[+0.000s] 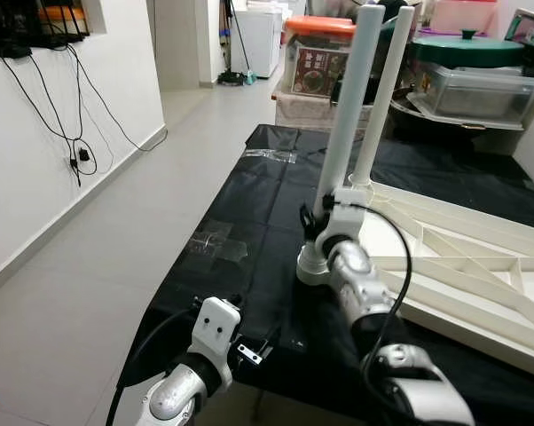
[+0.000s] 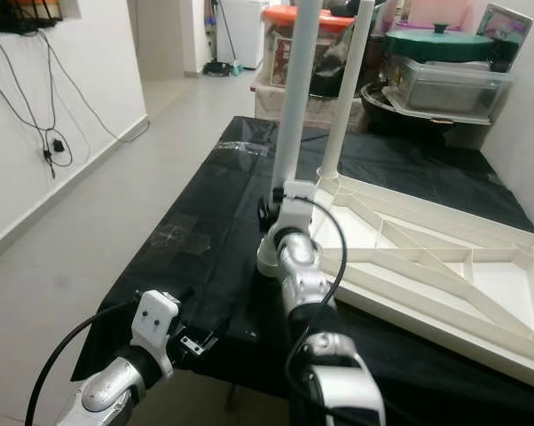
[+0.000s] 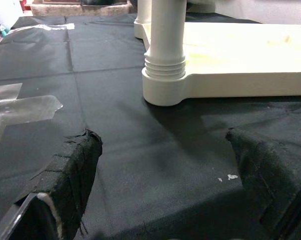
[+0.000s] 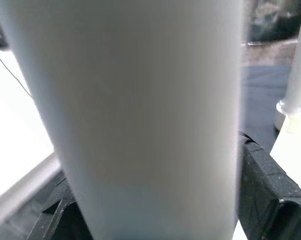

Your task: Building children table

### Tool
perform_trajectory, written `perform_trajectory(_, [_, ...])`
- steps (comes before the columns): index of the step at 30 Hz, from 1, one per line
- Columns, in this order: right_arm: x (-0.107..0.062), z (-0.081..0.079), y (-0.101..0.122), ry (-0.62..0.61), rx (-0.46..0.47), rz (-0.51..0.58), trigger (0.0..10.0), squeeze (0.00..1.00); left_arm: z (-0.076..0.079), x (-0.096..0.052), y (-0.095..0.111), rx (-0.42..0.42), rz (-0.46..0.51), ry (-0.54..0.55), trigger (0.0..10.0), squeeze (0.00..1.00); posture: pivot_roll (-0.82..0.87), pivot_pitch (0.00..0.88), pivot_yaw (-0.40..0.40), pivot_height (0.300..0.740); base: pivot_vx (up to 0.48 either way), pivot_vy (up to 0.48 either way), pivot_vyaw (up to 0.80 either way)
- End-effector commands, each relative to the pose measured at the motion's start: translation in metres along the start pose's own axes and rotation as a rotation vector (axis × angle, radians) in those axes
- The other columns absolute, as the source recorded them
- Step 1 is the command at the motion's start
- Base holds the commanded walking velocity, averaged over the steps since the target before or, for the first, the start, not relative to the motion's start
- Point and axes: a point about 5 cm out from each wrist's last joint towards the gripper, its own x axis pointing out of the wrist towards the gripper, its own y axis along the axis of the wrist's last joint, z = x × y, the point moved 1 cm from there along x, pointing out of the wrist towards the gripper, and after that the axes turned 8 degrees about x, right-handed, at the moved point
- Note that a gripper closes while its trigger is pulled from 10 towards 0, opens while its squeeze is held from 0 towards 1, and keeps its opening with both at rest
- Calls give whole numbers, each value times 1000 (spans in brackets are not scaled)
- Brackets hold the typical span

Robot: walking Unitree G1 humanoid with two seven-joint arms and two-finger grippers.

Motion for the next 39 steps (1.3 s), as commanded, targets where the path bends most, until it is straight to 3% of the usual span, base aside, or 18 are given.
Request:
perform_trajectory(1, [1,-3,-4,49,20,-29,10000,0,0,2,-1,1,3,2,10000,0,135,0,-68,740,0,0,0])
perform_trajectory(2, [2,-13,-7,179,51,-75,10000,0,0,2,-1,1,2,2,10000,0,138,0,-70,740,0,0,0])
perform_trajectory(4, [2,-13,-7,179,51,-75,10000,0,0,2,-1,1,2,2,10000,0,138,0,-70,740,0,0,0])
perform_trajectory(6, [-5,-36,-18,548,72,-208,10000,0,0,3,-2,1,1,3,10000,0,147,0,-75,740,0,0,0])
perform_trajectory(8, [-5,-36,-18,548,72,-208,10000,0,0,3,-2,1,1,3,10000,0,147,0,-75,740,0,0,0])
perform_trajectory(11, [-19,-55,-26,924,26,-363,10000,0,1,3,-3,2,1,2,10000,0,154,0,-83,740,0,0,0])
perform_trajectory(16, [-25,-66,-26,1097,37,-425,10000,0,3,3,-5,1,1,4,10000,0,167,0,-92,740,0,0,0])
perform_trajectory(17, [-27,-68,-27,1129,41,-437,8000,0,2,2,-5,2,1,4,10000,0,168,0,-92,740,0,0,0])
perform_trajectory(18, [-27,-70,-29,1138,33,-444,0,0,2,2,-6,2,-1,4,10000,0,167,0,-90,740,0,0,0])
perform_trajectory(20, [-28,-71,-30,1151,29,-451,0,0,2,2,-6,2,-1,4,10000,0,167,0,-90,740,0,0,0])
perform_trajectory(25, [-8,-59,-34,727,-45,-298,0,0,2,2,-9,1,-4,2,10000,0,152,0,-88,740,0,0,0])
perform_trajectory(29, [-7,-52,-33,661,-34,-245,0,0,1,1,-9,0,-5,1,10000,0,146,0,-83,740,0,0,0])
perform_trajectory(31, [-4,-29,-33,331,-25,-156,0,0,1,1,-11,0,-6,-4,10000,0,129,0,-71,740,0,0,0])
perform_trajectory(32, [-4,-29,-33,331,-25,-156,0,0,1,1,-11,0,-6,-4,10000,0,129,0,-71,740,0,0,0])
perform_trajectory(33, [-4,-11,-32,104,-27,-113,0,0,1,2,-11,0,-6,-6,10000,0,121,0,-65,740,0,0,0])
perform_trajectory(34, [-4,-11,-32,104,-27,-113,0,0,1,2,-11,0,-6,-6,10000,0,121,0,-65,740,0,0,0])
perform_trajectory(35, [-10,7,-31,-113,-39,-64,0,0,1,2,-12,0,-6,-8,10000,0,118,0,-63,740,0,0,0])
perform_trajectory(39, [-28,26,-29,-390,-69,19,0,0,1,2,-13,1,-7,-12,10000,0,116,0,-59,740,0,0,0])
